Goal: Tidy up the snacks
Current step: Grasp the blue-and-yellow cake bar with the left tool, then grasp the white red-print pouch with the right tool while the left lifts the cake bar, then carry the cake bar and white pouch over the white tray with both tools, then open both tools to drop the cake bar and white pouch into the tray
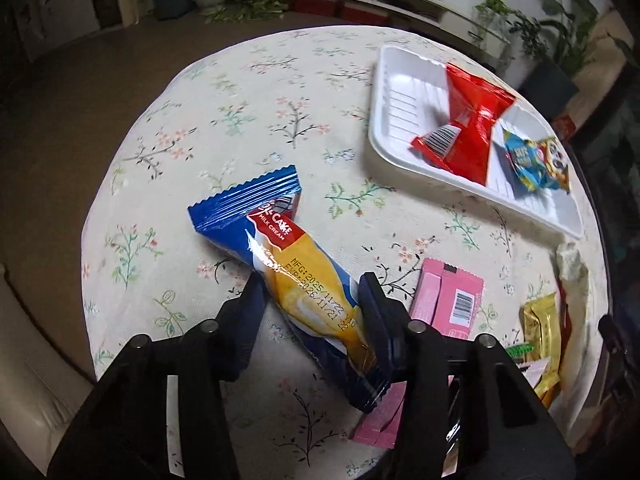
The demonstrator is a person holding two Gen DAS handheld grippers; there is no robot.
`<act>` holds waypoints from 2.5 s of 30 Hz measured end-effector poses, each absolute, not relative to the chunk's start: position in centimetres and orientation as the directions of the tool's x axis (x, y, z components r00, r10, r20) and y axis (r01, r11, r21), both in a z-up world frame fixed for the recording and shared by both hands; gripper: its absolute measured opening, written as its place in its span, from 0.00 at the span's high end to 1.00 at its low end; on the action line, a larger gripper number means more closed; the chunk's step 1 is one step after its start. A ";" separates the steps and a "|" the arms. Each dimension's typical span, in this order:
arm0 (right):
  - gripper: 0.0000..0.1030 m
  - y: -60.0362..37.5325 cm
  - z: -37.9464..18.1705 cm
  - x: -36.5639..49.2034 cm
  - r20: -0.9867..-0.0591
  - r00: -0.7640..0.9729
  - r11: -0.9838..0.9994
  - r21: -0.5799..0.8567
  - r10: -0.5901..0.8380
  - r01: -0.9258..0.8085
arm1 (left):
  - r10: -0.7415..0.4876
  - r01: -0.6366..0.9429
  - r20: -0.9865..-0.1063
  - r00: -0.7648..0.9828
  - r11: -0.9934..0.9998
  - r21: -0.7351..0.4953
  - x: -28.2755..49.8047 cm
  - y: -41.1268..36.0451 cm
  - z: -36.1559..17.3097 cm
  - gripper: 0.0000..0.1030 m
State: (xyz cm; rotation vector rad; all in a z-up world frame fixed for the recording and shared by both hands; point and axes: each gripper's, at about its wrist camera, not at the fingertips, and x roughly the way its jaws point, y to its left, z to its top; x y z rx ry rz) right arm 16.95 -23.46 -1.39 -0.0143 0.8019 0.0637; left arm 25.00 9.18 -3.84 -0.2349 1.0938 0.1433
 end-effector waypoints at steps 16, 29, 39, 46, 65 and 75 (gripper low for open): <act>0.15 -21.7 -4.0 17.3 -0.803 0.592 0.996 0.025 0.070 -0.084 | -0.068 -0.059 -0.877 0.475 0.992 -0.109 22.1 8.4 -3.0 0.71; 0.73 -22.0 -3.0 17.2 -0.790 0.583 0.981 0.134 0.190 -0.139 | -0.131 0.034 -0.855 0.502 0.991 -0.132 20.2 7.8 -0.7 0.72; 0.76 -22.6 0.7 16.4 -0.690 0.663 0.956 0.235 0.290 -0.174 | -0.216 0.118 -0.807 0.549 0.976 -0.181 21.0 6.1 4.1 0.72; 0.76 -21.7 6.0 18.8 -0.621 0.707 0.939 0.273 0.338 -0.209 | -0.254 0.165 -0.770 0.585 0.967 -0.193 26.3 5.3 7.6 0.72; 0.76 -14.6 0.9 35.5 -0.723 0.646 0.966 0.239 0.246 -0.100 | -0.234 0.188 -0.824 0.517 0.970 -0.157 41.0 3.2 1.4 0.72; 0.45 -14.5 -1.1 36.1 -0.751 0.611 0.967 0.234 0.249 -0.106 | -0.206 0.195 -0.813 0.545 0.974 -0.117 40.2 3.1 0.5 0.47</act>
